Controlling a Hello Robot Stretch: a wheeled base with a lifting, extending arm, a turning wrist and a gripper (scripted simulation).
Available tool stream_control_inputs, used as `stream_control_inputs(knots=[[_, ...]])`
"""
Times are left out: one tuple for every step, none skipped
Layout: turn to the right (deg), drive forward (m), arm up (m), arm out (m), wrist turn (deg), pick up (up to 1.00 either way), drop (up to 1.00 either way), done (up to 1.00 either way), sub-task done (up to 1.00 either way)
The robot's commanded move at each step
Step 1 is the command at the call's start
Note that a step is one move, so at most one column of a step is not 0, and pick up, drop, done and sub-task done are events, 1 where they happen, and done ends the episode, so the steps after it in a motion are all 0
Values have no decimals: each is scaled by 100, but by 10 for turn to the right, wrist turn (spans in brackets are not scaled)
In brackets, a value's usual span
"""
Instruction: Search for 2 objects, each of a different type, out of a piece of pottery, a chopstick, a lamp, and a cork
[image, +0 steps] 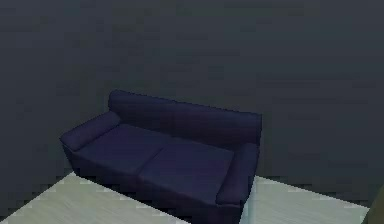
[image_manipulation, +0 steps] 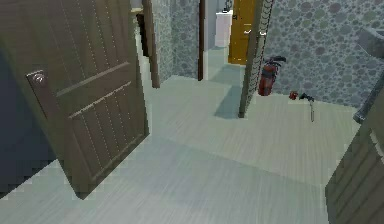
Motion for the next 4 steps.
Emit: stream_control_inputs(knots=[[0,45,0,0,0,0,0,0,0],[-450,0,0,0,0,0,0,0,0],[-450,0,0,0,0,0,0,0,0],[-90,0,0,0,0,0,0,0,0]])
